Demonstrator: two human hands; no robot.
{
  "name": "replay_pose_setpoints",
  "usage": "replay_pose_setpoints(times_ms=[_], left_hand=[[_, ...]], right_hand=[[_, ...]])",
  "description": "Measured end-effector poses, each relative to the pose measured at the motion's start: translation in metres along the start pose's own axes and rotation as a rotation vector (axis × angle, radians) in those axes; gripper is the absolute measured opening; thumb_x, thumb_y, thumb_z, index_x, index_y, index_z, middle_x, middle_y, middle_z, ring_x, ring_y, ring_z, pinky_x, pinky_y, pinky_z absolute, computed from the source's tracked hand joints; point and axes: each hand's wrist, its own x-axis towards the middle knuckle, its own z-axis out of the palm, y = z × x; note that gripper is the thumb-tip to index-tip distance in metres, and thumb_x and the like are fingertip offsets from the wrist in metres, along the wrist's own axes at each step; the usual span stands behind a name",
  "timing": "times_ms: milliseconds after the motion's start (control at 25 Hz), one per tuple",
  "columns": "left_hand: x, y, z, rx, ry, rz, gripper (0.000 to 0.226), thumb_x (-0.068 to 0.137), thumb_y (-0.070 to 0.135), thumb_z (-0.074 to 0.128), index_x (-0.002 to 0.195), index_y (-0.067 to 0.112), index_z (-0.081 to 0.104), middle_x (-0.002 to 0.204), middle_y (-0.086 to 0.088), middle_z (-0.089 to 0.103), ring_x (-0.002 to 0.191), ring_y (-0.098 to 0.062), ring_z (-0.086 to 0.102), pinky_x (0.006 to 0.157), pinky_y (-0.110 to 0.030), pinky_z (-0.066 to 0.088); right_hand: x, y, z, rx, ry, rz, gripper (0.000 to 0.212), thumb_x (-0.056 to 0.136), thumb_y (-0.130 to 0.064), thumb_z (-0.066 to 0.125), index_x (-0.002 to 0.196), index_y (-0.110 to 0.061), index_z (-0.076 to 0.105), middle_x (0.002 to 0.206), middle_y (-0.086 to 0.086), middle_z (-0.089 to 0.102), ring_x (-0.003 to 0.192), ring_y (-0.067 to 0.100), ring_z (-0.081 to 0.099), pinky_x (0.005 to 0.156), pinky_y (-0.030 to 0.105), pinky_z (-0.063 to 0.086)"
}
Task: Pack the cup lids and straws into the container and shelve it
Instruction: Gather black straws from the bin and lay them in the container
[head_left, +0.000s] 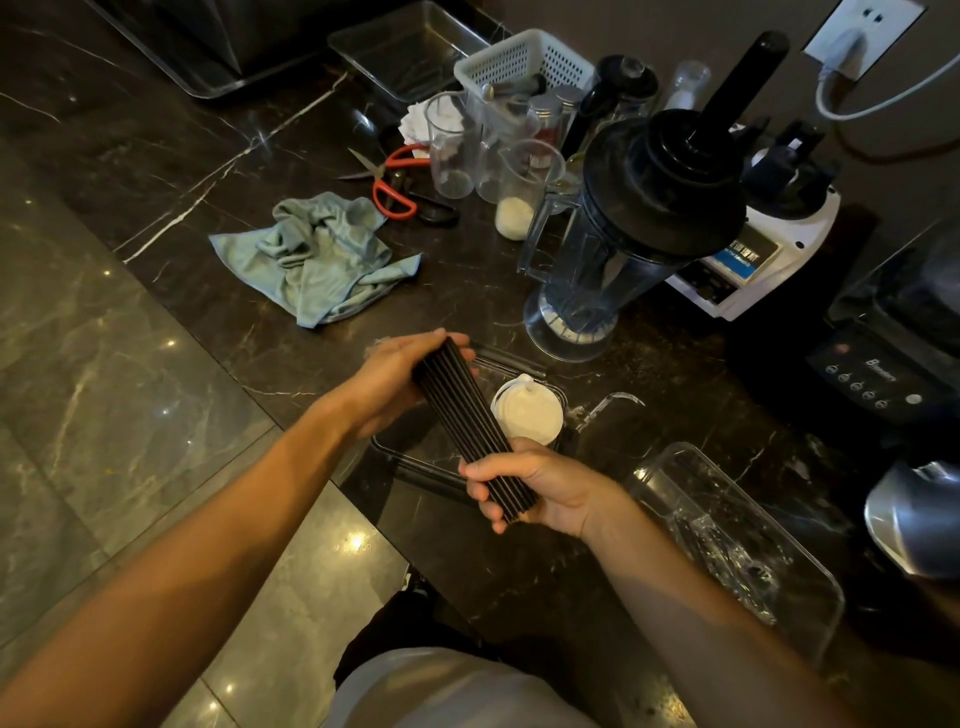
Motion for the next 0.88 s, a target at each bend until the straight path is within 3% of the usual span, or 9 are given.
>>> replay_pose_setpoints(times_ms=[160, 280, 440, 560, 680, 760, 880], left_hand=[[0.002, 0.002, 0.005, -0.076, 0.075, 0.008, 0.04, 0.105, 0.034, 0.048, 0.131, 0.008, 0.065, 0.125, -0.01, 0.074, 0.117, -0.022, 0.07, 0.102, -0.041, 0.052], [0.004, 0.0, 0.009, -0.081, 0.023, -0.01, 0.037, 0.108, 0.025, 0.045, 0.128, 0.002, 0.065, 0.123, -0.016, 0.074, 0.116, -0.026, 0.071, 0.102, -0.041, 0.053], [0.006, -0.005, 0.007, 0.049, 0.0, -0.017, 0.032, 0.107, 0.013, 0.046, 0.125, -0.005, 0.066, 0.118, -0.021, 0.074, 0.105, -0.027, 0.074, 0.092, -0.035, 0.061], [0.007, -0.01, 0.002, 0.206, 0.037, 0.012, 0.033, 0.107, 0.019, 0.044, 0.114, 0.0, 0.07, 0.104, -0.016, 0.072, 0.096, -0.024, 0.071, 0.092, -0.038, 0.059], [0.002, -0.018, -0.005, 0.503, 0.07, 0.11, 0.03, 0.107, 0.022, 0.045, 0.1, 0.012, 0.073, 0.096, -0.005, 0.07, 0.089, -0.014, 0.067, 0.085, -0.03, 0.053], [-0.002, -0.023, -0.016, 0.651, 0.064, 0.169, 0.025, 0.106, 0.022, 0.049, 0.099, 0.02, 0.074, 0.1, -0.004, 0.072, 0.094, -0.015, 0.069, 0.089, -0.033, 0.054], [-0.01, -0.027, -0.03, 0.926, -0.093, 0.209, 0.014, 0.098, 0.031, 0.063, 0.108, 0.028, 0.073, 0.108, 0.009, 0.072, 0.1, -0.004, 0.068, 0.095, -0.036, 0.056]], right_hand=[[0.0, 0.004, 0.001, -0.013, -0.009, 0.013, 0.016, 0.097, -0.014, 0.069, 0.111, -0.01, 0.062, 0.079, 0.002, 0.062, 0.062, 0.013, 0.06, 0.058, 0.026, 0.054], [0.001, 0.007, 0.003, -0.026, -0.023, 0.032, 0.017, 0.096, -0.014, 0.07, 0.111, -0.01, 0.063, 0.079, 0.002, 0.062, 0.063, 0.014, 0.06, 0.059, 0.028, 0.055], [0.001, 0.011, 0.0, -0.033, 0.021, 0.035, 0.016, 0.096, -0.014, 0.069, 0.109, -0.01, 0.062, 0.075, 0.001, 0.061, 0.058, 0.012, 0.058, 0.055, 0.026, 0.052], [0.005, 0.011, -0.001, -0.121, 0.085, 0.042, 0.026, 0.094, -0.015, 0.072, 0.114, -0.007, 0.058, 0.074, 0.001, 0.061, 0.057, 0.013, 0.057, 0.055, 0.028, 0.051], [0.012, 0.01, 0.0, -0.394, 0.271, 0.058, 0.039, 0.094, -0.014, 0.07, 0.129, -0.007, 0.054, 0.075, 0.002, 0.065, 0.058, 0.014, 0.06, 0.056, 0.031, 0.051], [0.016, 0.008, -0.002, -0.705, 0.403, 0.069, 0.055, 0.096, -0.016, 0.067, 0.146, -0.009, 0.045, 0.086, 0.006, 0.069, 0.067, 0.017, 0.064, 0.058, 0.031, 0.054], [0.017, 0.011, -0.01, -1.255, 0.524, 0.008, 0.044, 0.096, -0.027, 0.067, 0.136, -0.011, 0.055, 0.113, 0.01, 0.069, 0.104, 0.03, 0.067, 0.087, 0.039, 0.057]])
